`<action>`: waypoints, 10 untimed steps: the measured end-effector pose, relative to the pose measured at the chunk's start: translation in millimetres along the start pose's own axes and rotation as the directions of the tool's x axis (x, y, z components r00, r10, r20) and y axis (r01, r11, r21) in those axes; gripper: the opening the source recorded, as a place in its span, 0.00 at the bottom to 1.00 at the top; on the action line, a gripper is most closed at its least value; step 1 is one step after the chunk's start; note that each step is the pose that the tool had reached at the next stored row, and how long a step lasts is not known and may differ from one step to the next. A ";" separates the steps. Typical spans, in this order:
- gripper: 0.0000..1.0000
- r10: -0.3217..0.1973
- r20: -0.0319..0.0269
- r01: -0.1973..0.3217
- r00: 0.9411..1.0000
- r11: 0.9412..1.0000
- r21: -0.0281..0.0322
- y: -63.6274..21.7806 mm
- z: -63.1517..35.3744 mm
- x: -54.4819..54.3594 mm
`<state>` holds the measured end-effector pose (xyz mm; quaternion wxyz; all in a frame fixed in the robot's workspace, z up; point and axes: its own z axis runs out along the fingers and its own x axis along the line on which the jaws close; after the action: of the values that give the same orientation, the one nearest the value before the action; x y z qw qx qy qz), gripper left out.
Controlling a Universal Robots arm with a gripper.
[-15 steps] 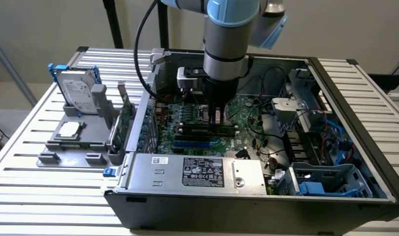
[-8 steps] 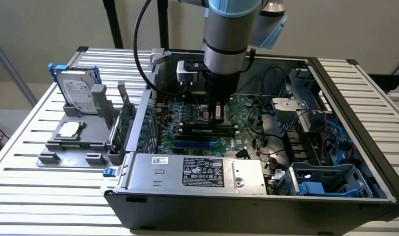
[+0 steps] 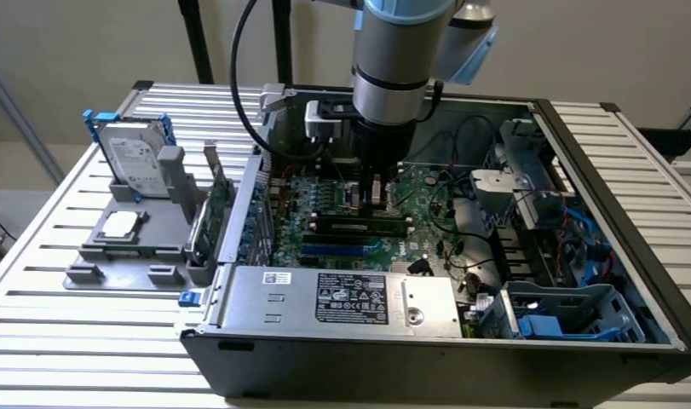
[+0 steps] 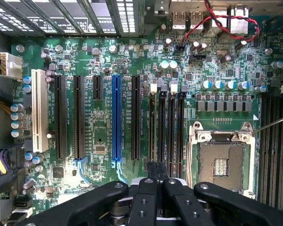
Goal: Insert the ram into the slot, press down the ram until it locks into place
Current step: 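Insert the ram into the slot, then press down the ram until it locks into place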
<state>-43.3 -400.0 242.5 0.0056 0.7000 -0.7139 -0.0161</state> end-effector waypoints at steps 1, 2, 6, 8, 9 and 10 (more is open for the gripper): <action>0.11 0.000 0.000 0.000 1.000 1.000 0.000 0.0 0.0 0.0; 0.11 0.000 0.000 0.000 1.000 1.000 0.000 0.0 0.0 0.0; 0.11 0.000 0.000 0.000 1.000 1.000 0.000 0.0 -0.1 0.0; 0.11 0.000 0.000 0.000 1.000 1.000 0.000 0.0 -0.1 0.0; 0.11 0.000 0.001 0.000 1.000 1.000 0.000 0.1 -0.2 0.1; 0.11 0.000 0.002 0.000 1.000 1.000 0.000 0.0 -0.1 0.0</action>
<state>-43.4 -400.0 242.6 0.0048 0.7000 -0.7140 -0.0168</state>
